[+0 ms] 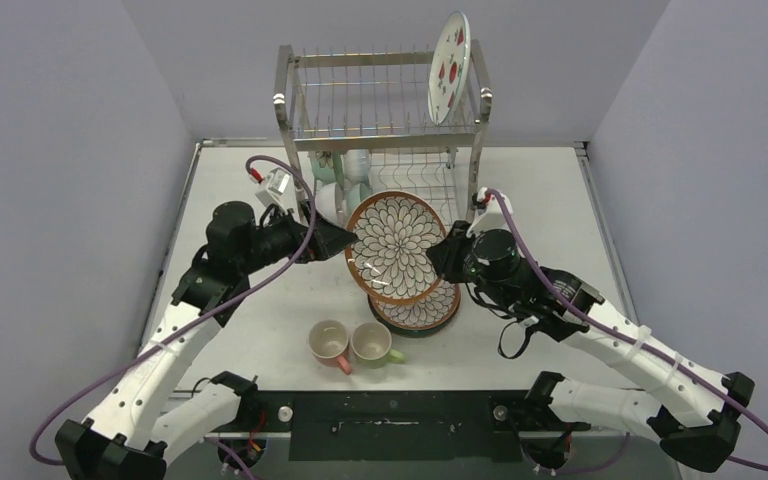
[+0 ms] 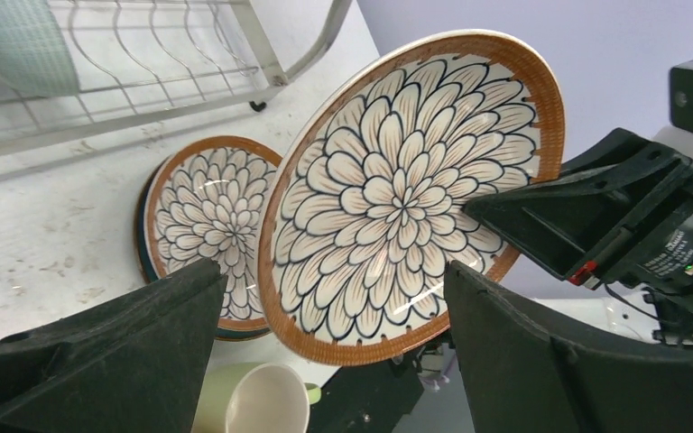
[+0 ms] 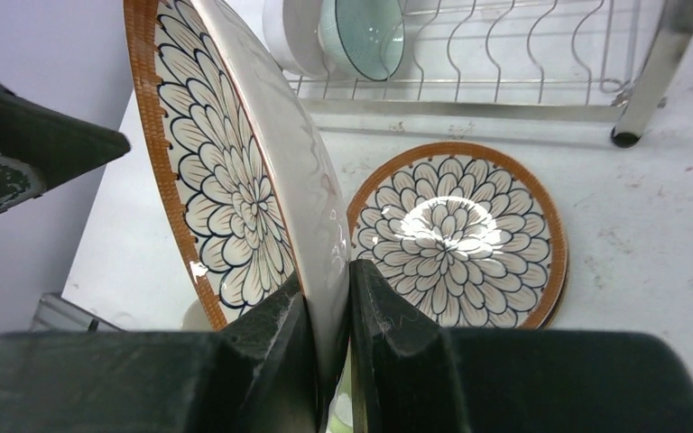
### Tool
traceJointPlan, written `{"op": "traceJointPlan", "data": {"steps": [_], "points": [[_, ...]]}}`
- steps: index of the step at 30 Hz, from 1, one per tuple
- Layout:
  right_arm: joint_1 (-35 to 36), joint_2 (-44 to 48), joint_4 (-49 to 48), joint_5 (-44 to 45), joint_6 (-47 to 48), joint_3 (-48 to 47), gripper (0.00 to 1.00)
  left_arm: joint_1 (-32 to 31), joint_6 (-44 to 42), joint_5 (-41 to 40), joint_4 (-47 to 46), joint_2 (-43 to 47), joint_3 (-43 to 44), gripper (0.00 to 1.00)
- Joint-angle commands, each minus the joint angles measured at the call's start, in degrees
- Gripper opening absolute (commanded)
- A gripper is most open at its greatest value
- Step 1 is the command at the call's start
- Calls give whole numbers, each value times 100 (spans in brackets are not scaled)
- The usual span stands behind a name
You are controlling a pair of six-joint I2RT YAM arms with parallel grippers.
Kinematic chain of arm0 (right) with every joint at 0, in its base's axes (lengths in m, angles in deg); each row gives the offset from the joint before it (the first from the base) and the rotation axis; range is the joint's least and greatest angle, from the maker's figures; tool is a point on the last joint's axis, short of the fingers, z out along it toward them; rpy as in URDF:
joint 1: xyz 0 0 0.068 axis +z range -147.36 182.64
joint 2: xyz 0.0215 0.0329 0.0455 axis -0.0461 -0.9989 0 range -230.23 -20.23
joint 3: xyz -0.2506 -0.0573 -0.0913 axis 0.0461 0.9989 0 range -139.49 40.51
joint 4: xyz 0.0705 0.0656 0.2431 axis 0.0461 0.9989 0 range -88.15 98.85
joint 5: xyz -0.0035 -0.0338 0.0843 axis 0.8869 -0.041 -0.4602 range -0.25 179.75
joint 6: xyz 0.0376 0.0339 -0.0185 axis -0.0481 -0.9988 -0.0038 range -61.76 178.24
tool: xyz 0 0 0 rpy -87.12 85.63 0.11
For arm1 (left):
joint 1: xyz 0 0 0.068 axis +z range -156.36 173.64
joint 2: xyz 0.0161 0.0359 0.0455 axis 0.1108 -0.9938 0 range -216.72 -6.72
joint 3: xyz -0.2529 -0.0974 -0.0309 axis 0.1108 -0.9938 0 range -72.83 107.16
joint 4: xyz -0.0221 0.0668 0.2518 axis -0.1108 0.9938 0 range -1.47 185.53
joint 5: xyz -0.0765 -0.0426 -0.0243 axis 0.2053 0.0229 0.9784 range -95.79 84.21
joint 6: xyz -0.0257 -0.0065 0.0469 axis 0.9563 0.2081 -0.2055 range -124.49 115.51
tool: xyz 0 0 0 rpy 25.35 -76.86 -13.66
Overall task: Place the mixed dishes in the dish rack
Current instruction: Move the dish rack to the center of the board.
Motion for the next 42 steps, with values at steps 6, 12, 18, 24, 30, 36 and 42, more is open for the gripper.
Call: {"op": "traceJointPlan", "data": {"steps": [6, 12, 18, 24, 30, 36, 42], "points": [[152, -234, -381, 843, 644, -1602, 0, 63, -1366, -1417, 1840, 543, 1022, 97], [163, -375, -293, 1069, 883, -2213, 0, 63, -1855, -2597, 2402, 717, 1330, 97], [164, -439, -238, 1226, 1120, -2658, 0, 63, -2056, -3515, 2327, 519, 1224, 95], [163, -430, -219, 1400, 1370, -3023, 0, 70, -1914, -4047, 1766, -139, 948, 91], [163, -366, -218, 1459, 1532, -3183, 0, 182, -1676, -4212, 1007, -834, 802, 81], [163, -237, -148, 1489, 1632, -3220, 0, 217, -1482, -4412, 72, -1167, 454, 70], [167, -150, -93, 1490, 1651, -3254, 0, 230, -1429, -4558, -675, -1579, 189, 62]]}}
